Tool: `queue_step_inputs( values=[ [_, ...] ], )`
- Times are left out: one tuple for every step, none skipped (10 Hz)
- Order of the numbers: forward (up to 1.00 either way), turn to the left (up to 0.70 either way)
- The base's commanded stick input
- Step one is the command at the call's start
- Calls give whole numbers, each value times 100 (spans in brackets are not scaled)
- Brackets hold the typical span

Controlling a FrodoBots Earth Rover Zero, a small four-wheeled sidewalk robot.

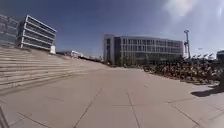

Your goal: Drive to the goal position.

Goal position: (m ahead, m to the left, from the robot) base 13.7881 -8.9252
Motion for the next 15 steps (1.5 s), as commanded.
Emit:
queue_step_inputs(
  values=[
    [70,0],
    [70,0],
    [70,0],
    [70,0],
    [70,0],
    [70,0],
    [70,0],
    [70,0],
    [70,0],
    [70,0],
    [70,0],
    [70,0],
    [70,0],
    [70,0],
    [70,0]
  ],
)
